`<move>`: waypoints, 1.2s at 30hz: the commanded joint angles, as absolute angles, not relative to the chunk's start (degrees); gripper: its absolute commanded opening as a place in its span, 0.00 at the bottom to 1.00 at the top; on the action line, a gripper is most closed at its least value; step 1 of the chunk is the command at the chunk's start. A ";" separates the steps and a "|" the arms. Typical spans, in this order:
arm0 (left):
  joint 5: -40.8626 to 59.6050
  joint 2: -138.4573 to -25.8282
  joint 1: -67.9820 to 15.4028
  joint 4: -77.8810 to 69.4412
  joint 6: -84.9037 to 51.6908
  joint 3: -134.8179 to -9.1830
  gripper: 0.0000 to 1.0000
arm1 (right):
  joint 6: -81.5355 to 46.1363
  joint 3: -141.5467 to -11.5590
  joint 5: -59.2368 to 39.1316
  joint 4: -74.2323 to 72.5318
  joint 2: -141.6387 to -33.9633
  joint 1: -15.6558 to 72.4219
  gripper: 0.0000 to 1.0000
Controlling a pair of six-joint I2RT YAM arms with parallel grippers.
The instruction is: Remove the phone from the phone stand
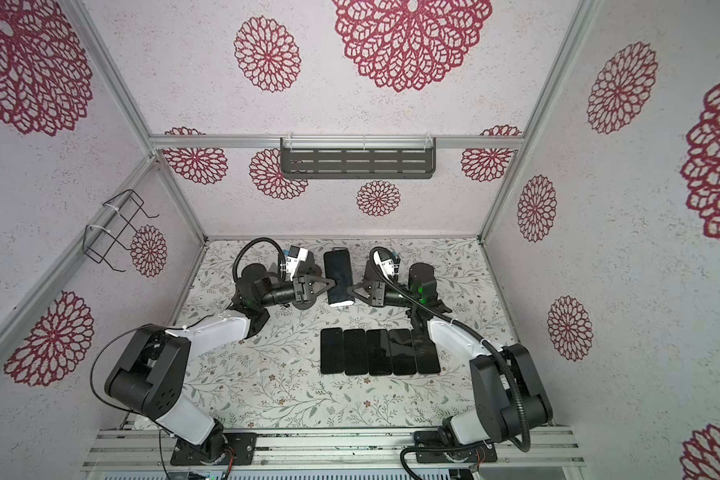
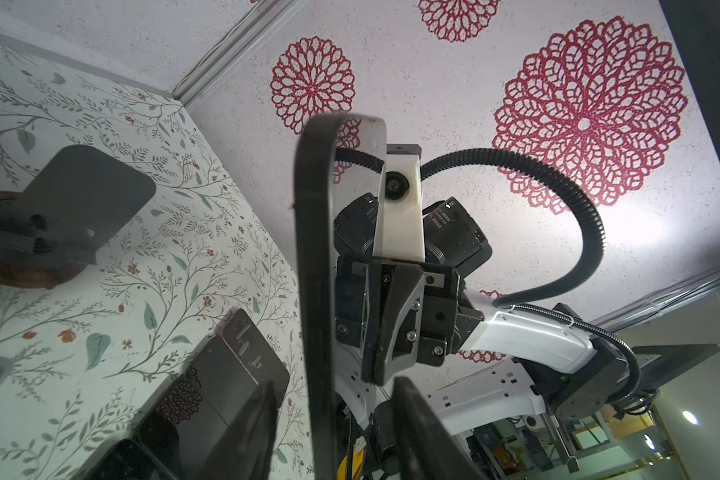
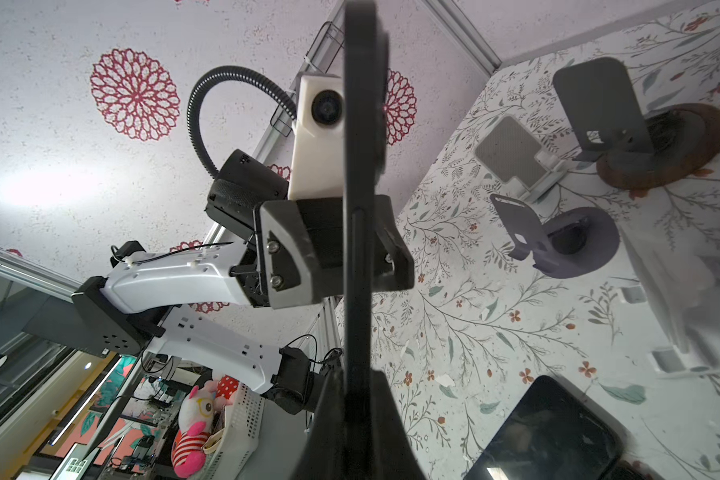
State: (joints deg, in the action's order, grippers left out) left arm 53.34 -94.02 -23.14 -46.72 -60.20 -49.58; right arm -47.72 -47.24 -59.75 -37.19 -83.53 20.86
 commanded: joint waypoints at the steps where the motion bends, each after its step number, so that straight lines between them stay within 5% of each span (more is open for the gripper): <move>1: 53.71 -94.58 -24.22 -51.08 -61.79 -50.89 0.40 | -48.45 -49.98 -62.68 -43.90 -84.29 21.33 0.00; 8: 52.98 -93.55 -24.58 -51.10 -61.35 -50.34 0.16 | -46.57 -51.23 -62.94 -41.03 -85.86 21.36 0.00; 15: 52.13 -93.60 -24.53 -49.32 -59.95 -50.01 0.00 | -45.14 -51.76 -62.58 -39.41 -86.23 21.33 0.39; 24: 51.12 -93.71 -24.35 -46.39 -58.65 -50.42 0.00 | -30.95 -55.28 -55.85 -18.80 -83.15 20.83 0.60; 36: 42.85 -86.69 -25.05 -6.02 -38.76 -57.44 0.00 | -11.75 -61.35 -26.48 20.83 -72.74 18.68 0.60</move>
State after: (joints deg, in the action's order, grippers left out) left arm 44.75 -90.21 -24.67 -15.35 -44.91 -54.83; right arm -18.74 -58.76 -37.23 8.27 -75.85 19.14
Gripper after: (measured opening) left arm 0.113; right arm 0.597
